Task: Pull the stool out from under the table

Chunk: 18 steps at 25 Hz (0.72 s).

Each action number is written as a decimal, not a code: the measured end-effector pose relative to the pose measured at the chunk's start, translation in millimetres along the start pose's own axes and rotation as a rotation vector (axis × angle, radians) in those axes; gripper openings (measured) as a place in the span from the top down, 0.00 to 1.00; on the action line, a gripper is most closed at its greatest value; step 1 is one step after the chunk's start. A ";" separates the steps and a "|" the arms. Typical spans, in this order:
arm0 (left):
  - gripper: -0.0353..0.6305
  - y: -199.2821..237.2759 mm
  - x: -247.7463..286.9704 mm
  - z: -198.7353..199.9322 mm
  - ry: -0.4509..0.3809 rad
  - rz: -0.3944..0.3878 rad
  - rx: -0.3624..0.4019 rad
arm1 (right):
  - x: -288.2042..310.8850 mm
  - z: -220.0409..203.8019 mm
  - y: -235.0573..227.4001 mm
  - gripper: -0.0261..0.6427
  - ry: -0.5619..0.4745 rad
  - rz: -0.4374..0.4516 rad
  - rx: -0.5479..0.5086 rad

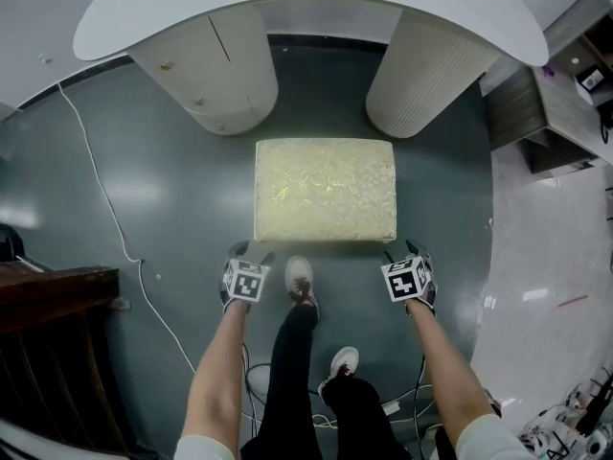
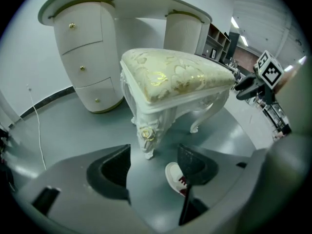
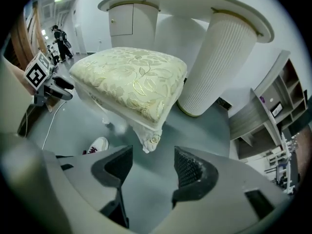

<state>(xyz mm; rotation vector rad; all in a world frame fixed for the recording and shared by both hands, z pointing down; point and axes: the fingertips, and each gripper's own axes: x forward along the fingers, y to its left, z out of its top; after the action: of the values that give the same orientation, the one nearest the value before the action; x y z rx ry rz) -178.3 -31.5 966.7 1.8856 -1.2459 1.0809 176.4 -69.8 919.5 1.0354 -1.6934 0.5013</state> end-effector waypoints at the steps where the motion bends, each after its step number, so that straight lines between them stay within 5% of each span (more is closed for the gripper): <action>1: 0.50 2.6 -10.1 -1.9 0.001 0.005 -0.014 | -8.8 -2.5 -2.8 0.54 0.002 -0.004 -0.001; 5: 0.63 12.9 -53.5 -0.1 -0.032 0.046 -0.055 | -56.0 -3.2 -22.4 0.70 -0.036 -0.050 0.007; 8: 0.88 21.4 -97.0 18.4 -0.081 0.091 -0.064 | -103.3 15.8 -37.0 0.86 -0.127 -0.077 0.055; 18: 0.92 5.0 -234.3 107.8 -0.270 0.092 -0.076 | -259.6 103.2 -67.4 0.94 -0.356 -0.076 0.074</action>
<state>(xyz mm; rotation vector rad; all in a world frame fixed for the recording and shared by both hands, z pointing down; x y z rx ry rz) -202.7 -25.0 710.0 1.9798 -1.5145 0.8309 197.3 -81.1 633.1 1.2958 -1.9483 0.3462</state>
